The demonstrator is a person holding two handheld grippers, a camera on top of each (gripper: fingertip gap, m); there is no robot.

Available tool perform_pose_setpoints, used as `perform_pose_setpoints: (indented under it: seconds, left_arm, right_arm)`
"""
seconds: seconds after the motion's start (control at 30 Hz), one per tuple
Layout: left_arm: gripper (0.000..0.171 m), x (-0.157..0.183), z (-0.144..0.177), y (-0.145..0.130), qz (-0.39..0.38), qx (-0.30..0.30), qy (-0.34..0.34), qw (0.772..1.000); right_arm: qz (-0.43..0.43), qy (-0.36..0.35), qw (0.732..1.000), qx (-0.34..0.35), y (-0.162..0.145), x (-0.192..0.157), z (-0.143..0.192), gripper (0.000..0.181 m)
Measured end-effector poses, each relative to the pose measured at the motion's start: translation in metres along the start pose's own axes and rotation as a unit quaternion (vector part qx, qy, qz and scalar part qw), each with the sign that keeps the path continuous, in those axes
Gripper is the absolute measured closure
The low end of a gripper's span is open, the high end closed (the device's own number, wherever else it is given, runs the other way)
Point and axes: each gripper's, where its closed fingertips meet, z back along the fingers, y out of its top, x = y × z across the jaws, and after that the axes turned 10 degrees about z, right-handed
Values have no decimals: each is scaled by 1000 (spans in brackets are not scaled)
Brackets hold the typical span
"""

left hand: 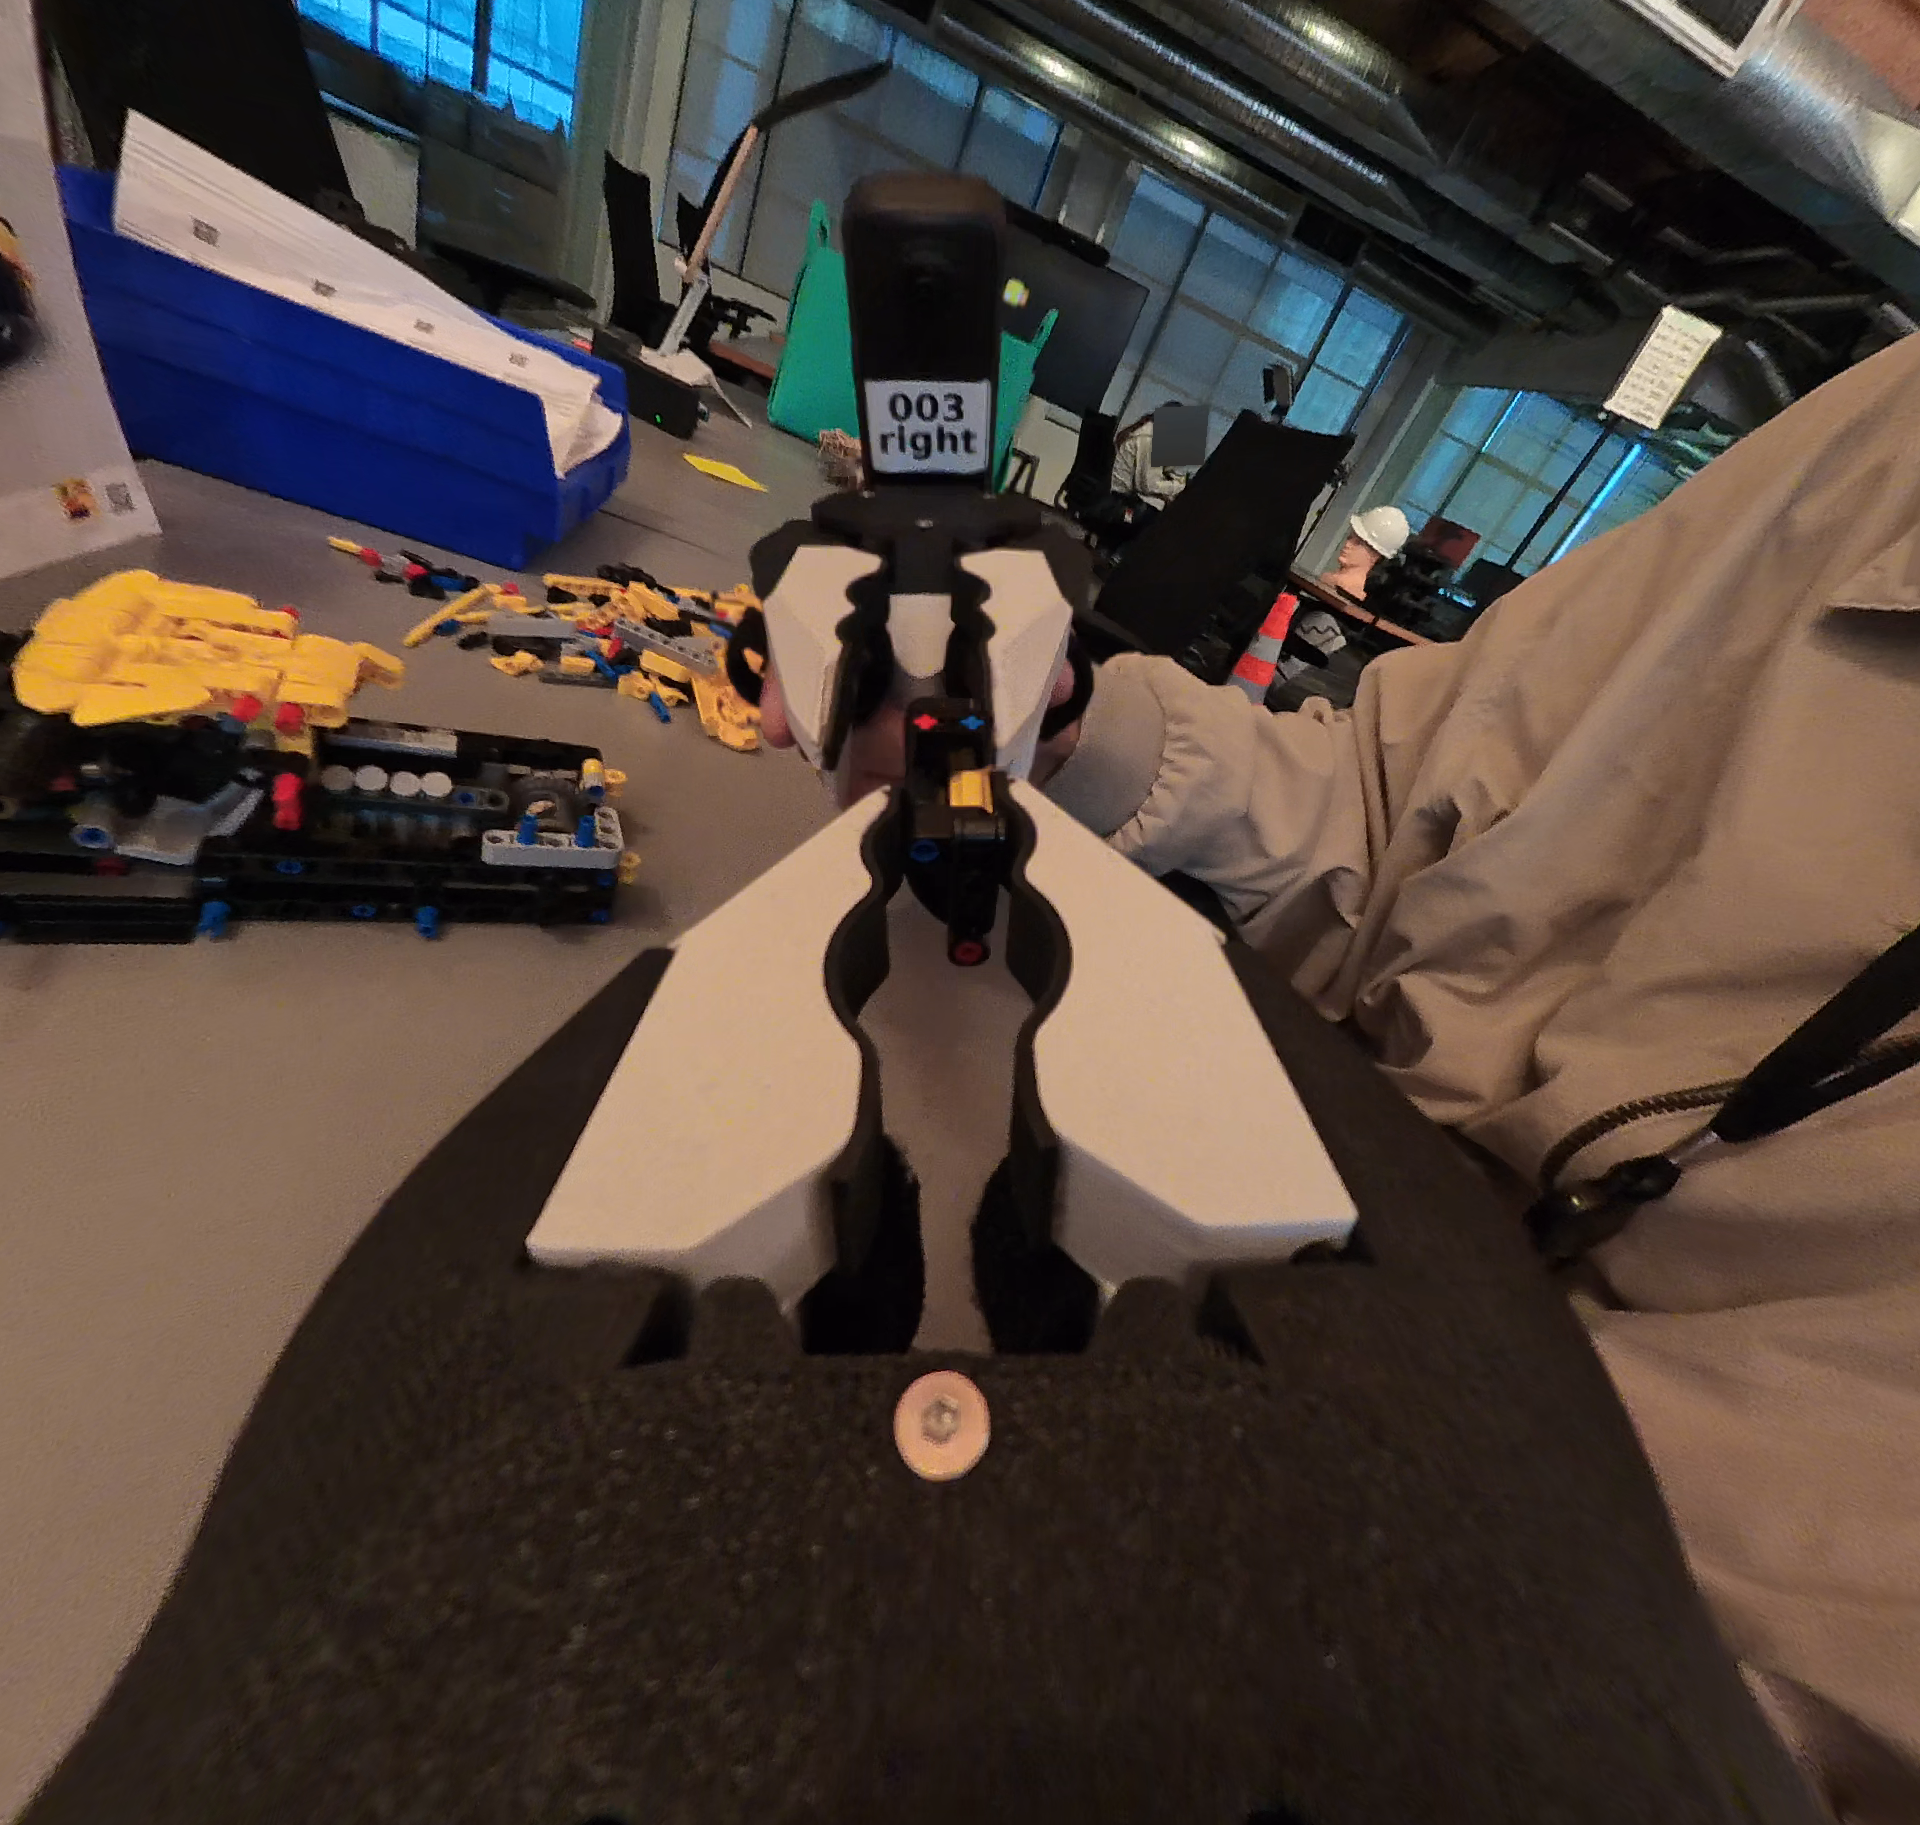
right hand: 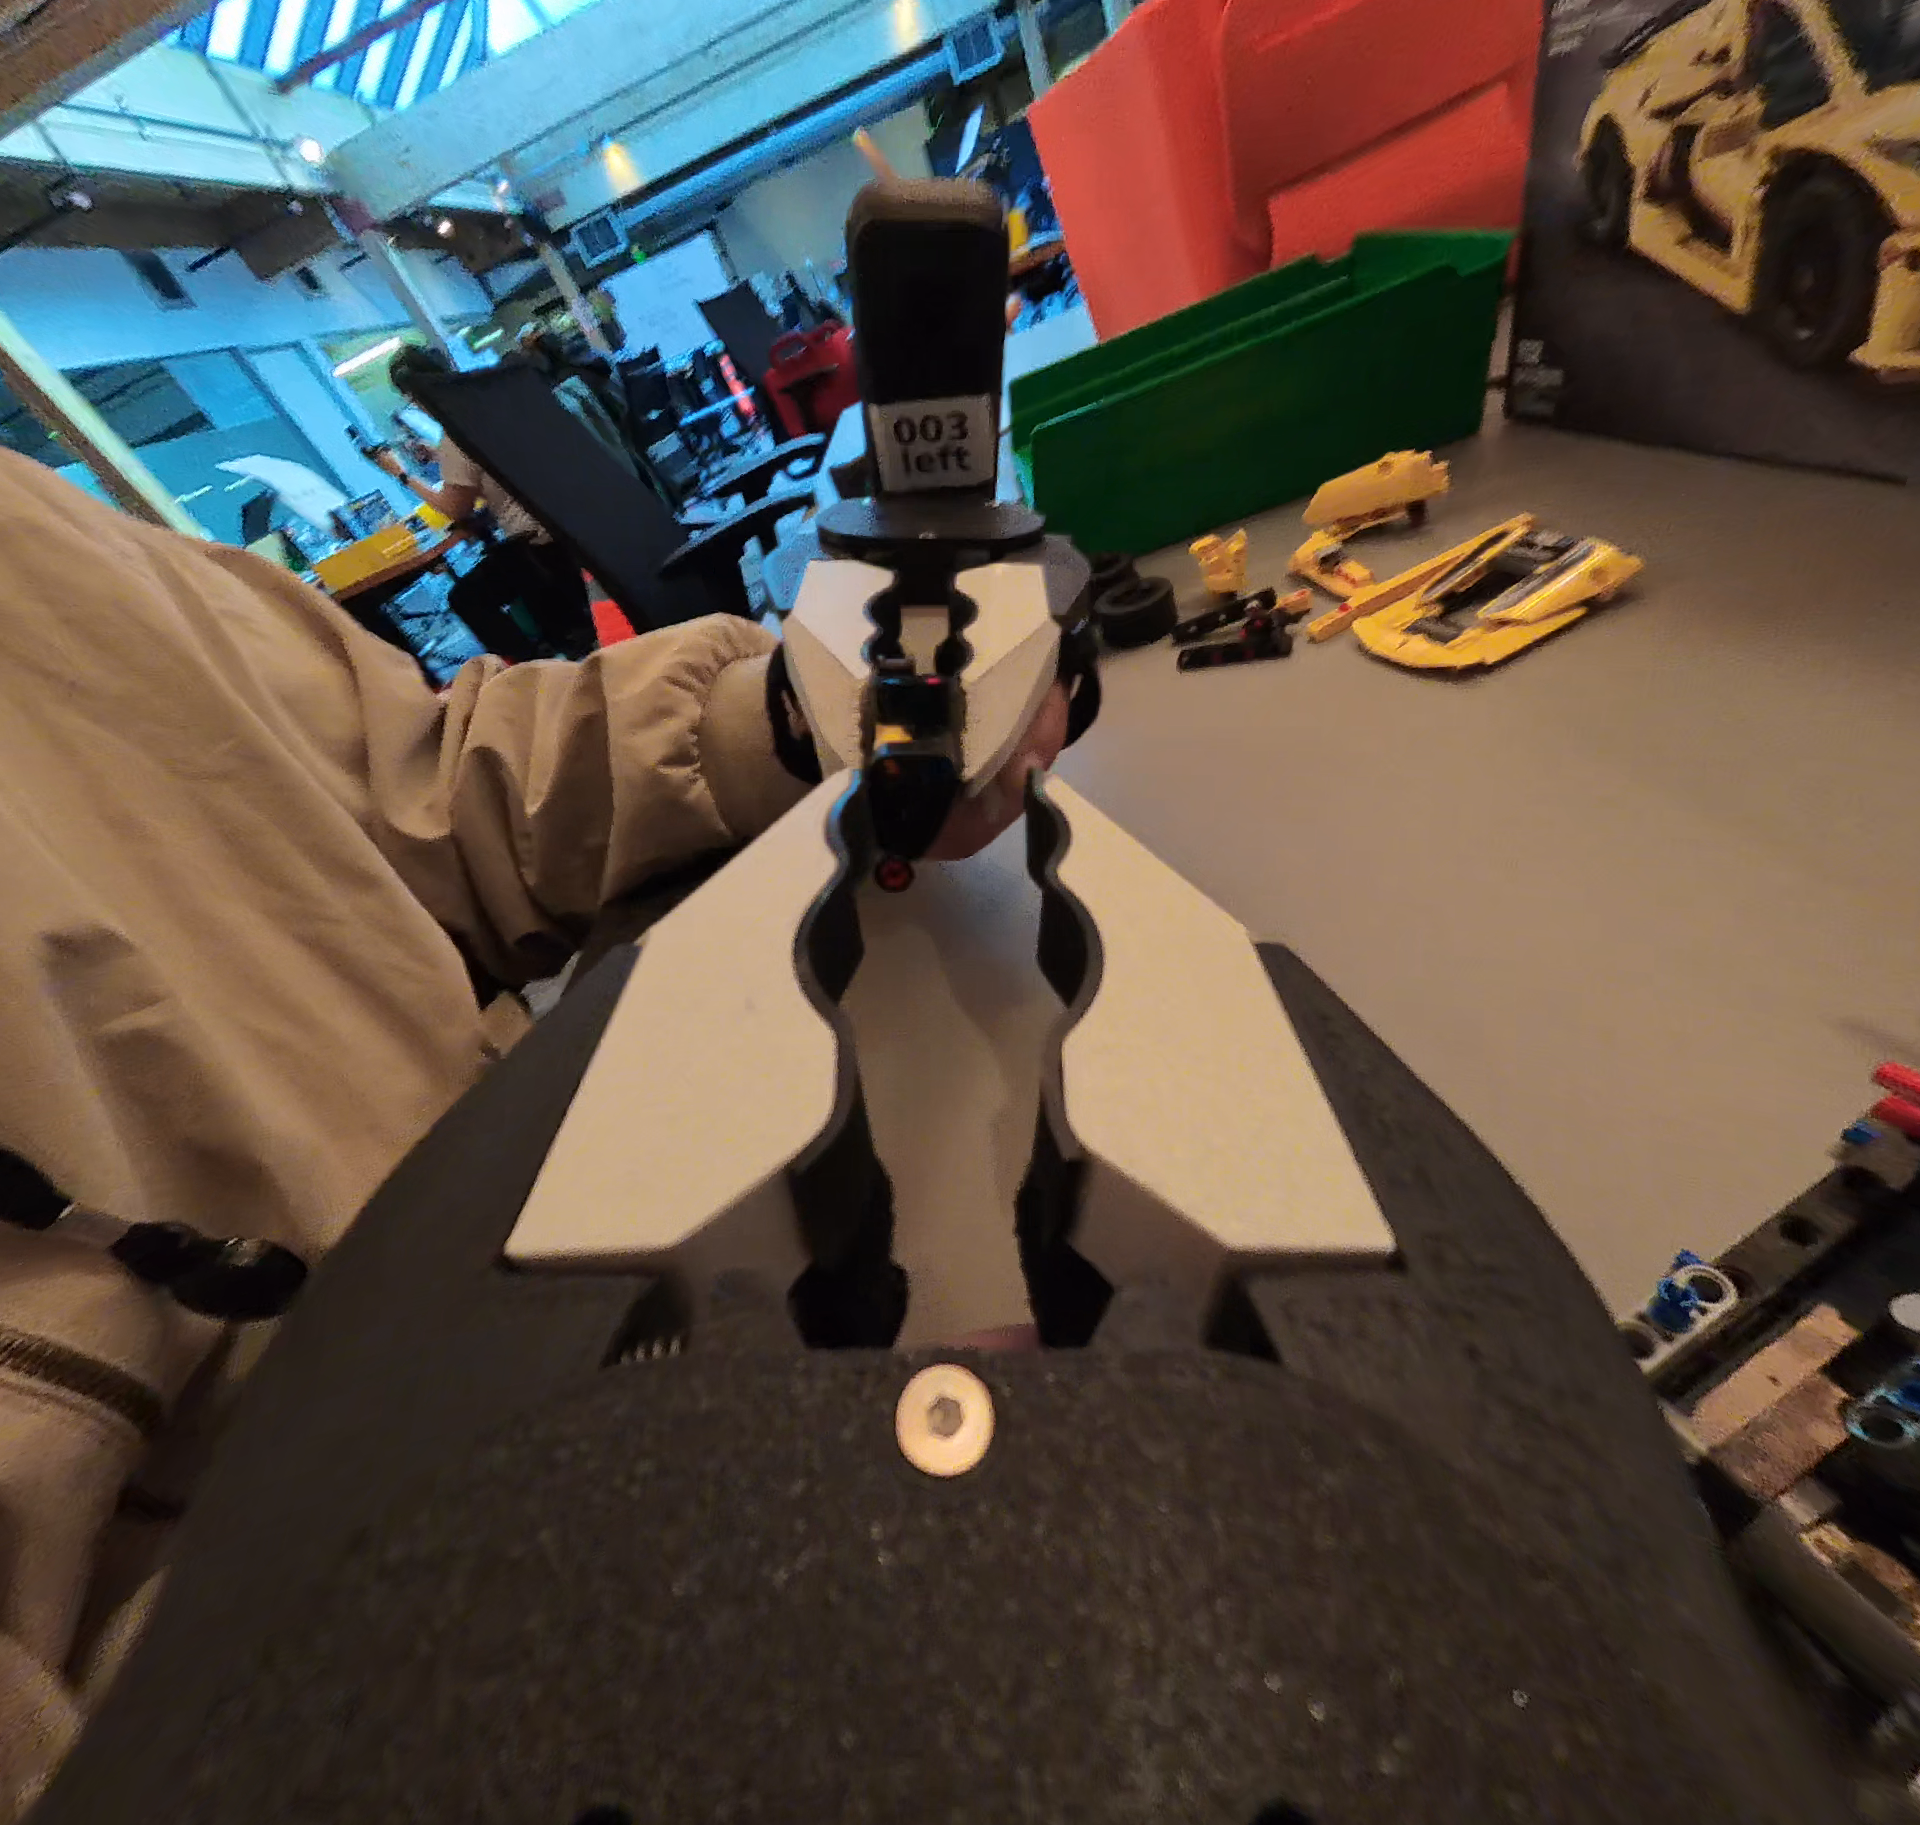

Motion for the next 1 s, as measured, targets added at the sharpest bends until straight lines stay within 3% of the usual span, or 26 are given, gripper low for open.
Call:
perform_pose_setpoints:
  seconds: [0.07,0.23,0.47,0.63,0.8,1.0]
  left_arm:
    - [156,-1,-3,-2,4,-5,0,1000]
    - [156,-4,-2,2,16,8,5,1000]
    - [143,-18,2,18,39,62,38,997]
    - [144,-17,-1,31,48,99,31,994]
    - [159,-21,3,38,42,122,52,990]
    - [160,-19,9,49,46,149,43,987]
  right_arm:
    - [-2,17,1000,-10,-3,-5,-1,164]
    - [-10,18,1000,-19,-9,-5,-3,168]
    - [-119,-7,982,144,29,25,20,169]
    - [-103,-16,985,135,25,23,13,168]
    - [-129,-5,982,140,21,23,6,168]
    - [-108,1,990,93,7,11,-12,176]
